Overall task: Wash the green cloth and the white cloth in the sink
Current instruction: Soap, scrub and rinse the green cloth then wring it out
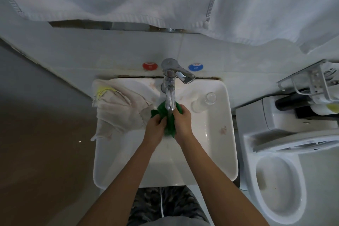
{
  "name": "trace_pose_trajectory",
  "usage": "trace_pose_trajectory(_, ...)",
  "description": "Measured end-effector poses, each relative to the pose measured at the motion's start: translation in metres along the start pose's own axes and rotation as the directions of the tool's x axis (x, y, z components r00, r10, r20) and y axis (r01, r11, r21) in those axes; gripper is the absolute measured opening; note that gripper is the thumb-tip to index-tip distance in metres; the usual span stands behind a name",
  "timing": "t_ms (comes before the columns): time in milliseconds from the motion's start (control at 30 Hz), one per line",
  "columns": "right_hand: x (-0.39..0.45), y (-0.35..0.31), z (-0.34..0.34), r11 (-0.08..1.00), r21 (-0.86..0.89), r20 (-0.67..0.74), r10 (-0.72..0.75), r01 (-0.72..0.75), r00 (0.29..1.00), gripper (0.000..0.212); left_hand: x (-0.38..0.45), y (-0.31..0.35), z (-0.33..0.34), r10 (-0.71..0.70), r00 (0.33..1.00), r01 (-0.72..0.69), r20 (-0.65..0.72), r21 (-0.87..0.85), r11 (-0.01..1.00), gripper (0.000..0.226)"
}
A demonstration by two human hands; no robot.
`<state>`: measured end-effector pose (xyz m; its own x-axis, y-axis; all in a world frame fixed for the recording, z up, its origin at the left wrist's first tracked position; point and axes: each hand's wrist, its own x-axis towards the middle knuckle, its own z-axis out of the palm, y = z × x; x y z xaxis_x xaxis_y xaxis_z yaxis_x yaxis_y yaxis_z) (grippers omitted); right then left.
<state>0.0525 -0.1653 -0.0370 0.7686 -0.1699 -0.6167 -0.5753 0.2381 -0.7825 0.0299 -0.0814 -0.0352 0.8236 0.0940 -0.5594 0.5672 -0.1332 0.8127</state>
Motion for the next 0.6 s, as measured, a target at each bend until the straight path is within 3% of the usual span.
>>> trace_pose_trajectory(167, -0.009, 0.004, 0.000, 0.985, -0.103, 0.020, -0.135, 0.136, 0.991, 0.019, 0.001, 0.010, 0.000, 0.094, 0.986, -0.079, -0.140, 0.107, 0.991, 0.019)
trace_pose_trajectory(300, -0.020, 0.014, -0.006, 0.999, -0.045, -0.002, 0.002, -0.003, 1.000, 0.039, -0.001, 0.018, -0.003, 0.194, 0.957, -0.160, -0.216, 0.169, 0.973, 0.016)
trace_pose_trajectory(467, -0.024, 0.011, -0.014, 0.992, -0.121, 0.110, -0.008, 0.022, 0.994, 0.025, 0.004, 0.012, -0.014, 0.242, 0.945, -0.184, -0.218, 0.255, 0.949, 0.020)
trace_pose_trajectory(600, -0.019, 0.008, -0.025, 0.919, -0.384, 0.206, -0.004, 0.084, 0.979, 0.023, 0.006, 0.013, -0.027, 0.277, 0.935, -0.202, -0.219, 0.312, 0.928, 0.017)
